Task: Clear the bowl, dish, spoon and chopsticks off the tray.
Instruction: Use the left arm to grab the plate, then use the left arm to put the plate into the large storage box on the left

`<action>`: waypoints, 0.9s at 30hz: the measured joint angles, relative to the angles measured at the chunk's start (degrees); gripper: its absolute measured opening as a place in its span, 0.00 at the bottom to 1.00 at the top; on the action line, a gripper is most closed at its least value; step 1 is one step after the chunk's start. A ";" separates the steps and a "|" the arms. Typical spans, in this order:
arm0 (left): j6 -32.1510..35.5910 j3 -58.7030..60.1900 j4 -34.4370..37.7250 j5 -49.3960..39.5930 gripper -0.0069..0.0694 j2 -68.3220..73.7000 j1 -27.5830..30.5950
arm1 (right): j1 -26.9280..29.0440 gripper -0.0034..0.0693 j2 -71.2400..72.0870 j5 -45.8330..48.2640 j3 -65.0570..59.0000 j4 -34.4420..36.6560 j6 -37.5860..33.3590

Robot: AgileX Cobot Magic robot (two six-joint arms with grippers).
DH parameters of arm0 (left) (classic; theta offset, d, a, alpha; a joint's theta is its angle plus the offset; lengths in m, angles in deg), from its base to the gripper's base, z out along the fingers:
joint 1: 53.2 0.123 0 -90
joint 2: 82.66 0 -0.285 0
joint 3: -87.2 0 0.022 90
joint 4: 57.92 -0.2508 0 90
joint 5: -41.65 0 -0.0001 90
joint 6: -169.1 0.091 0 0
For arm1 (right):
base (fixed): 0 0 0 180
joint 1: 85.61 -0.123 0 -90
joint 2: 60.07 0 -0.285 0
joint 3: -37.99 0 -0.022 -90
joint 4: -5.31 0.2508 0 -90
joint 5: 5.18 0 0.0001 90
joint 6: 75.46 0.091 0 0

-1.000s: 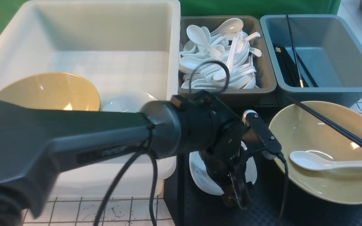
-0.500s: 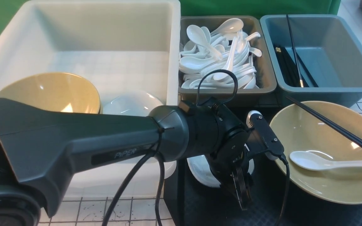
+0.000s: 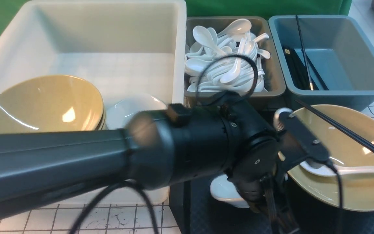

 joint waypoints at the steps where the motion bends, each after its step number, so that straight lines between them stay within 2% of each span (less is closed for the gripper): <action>1: -0.29 0.00 0.24 -0.14 0.11 -0.76 -0.05 | 0.00 0.26 0.00 0.00 0.00 0.00 0.00; 9: -1.06 0.10 0.80 -1.02 0.11 -5.25 -0.84 | 0.00 0.26 0.00 0.00 0.00 0.00 0.00; 12: -1.00 0.10 0.86 -1.30 0.11 -10.22 -3.30 | 0.00 0.26 0.00 -0.13 0.00 0.00 0.00; 17: -0.80 0.10 -4.22 -1.95 0.11 -18.02 -4.20 | 0.00 0.26 0.00 -2.34 0.00 0.14 1.36; 20: -1.08 0.10 -8.95 -3.64 0.11 -21.49 -0.12 | 0.00 0.26 -0.36 -5.51 0.00 1.30 1.60; 22: 0.74 0.10 -10.63 -5.57 0.11 -22.83 5.06 | 0.00 0.27 -1.38 -6.69 0.00 2.85 1.54; 24: 5.89 0.10 -10.56 -7.75 0.11 -23.05 11.72 | 0.00 0.27 -3.04 -6.92 0.00 5.19 1.22; 27: 16.00 1.00 -7.40 -8.64 0.11 -22.42 18.34 | 0.00 0.27 -5.94 -6.92 0.00 7.95 -0.02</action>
